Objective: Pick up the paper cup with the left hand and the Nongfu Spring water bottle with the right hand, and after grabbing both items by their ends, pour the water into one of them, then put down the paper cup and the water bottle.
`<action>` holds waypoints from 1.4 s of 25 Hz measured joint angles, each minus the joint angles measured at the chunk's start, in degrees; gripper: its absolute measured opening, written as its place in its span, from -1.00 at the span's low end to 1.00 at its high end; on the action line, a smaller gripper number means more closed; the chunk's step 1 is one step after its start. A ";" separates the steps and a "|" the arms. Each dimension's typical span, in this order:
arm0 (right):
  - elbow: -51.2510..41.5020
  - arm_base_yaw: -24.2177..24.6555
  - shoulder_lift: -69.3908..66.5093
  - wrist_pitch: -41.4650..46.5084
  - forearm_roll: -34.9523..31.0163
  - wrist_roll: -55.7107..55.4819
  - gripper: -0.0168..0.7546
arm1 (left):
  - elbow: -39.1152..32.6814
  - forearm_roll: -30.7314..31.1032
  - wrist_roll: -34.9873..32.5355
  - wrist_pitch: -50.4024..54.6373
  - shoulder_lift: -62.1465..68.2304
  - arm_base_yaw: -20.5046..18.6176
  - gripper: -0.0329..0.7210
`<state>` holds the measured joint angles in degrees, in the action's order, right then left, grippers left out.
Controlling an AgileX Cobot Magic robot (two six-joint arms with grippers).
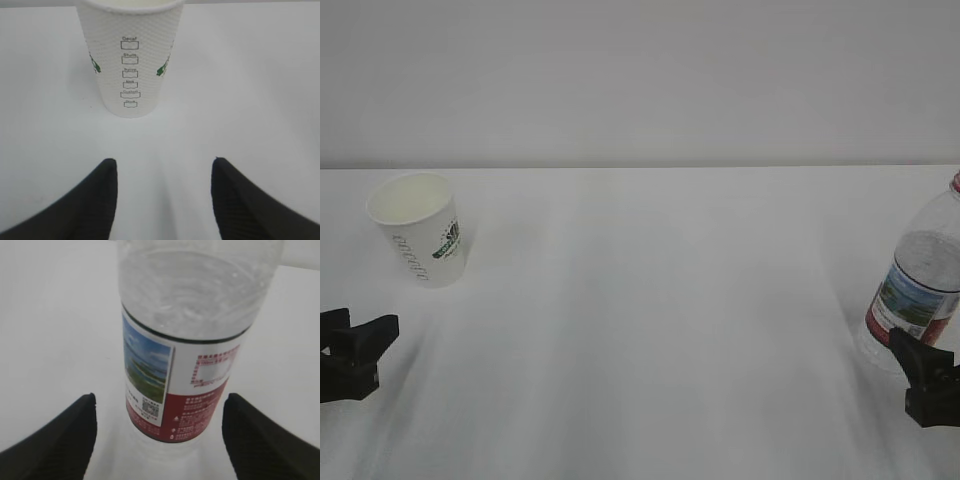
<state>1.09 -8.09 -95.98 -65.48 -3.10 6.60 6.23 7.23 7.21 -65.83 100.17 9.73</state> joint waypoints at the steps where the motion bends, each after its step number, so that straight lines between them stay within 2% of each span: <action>1: 0.00 0.00 0.00 0.00 0.00 0.44 0.57 | 0.00 0.00 0.00 0.00 0.00 0.00 0.24; 11: 0.00 0.00 -0.89 -0.14 -0.63 4.37 0.57 | 0.00 -2.96 0.00 0.00 0.00 0.00 0.24; 19: 0.00 0.00 -0.89 -0.18 0.51 -1.80 0.57 | 0.00 -3.08 0.00 0.00 0.00 0.00 0.24; 21: 0.00 0.00 -0.89 -0.18 0.51 -3.21 0.57 | 0.00 -3.08 0.00 0.00 0.00 0.00 0.30; 25: 0.00 0.00 -0.89 -0.18 0.51 -3.96 0.57 | 0.00 -3.15 -2.62 0.00 0.00 0.00 0.60; 27: 0.00 0.00 -0.89 -0.18 0.51 -3.96 0.57 | 0.00 -3.15 -3.91 0.00 0.00 0.00 0.68; 35: 0.46 0.00 -0.89 -0.18 1.69 -3.96 0.57 | 0.11 -3.05 -5.77 0.00 0.00 0.00 0.72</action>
<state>1.55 -8.09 -96.88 -65.66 -1.41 2.64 6.34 4.18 1.44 -65.83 100.17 9.73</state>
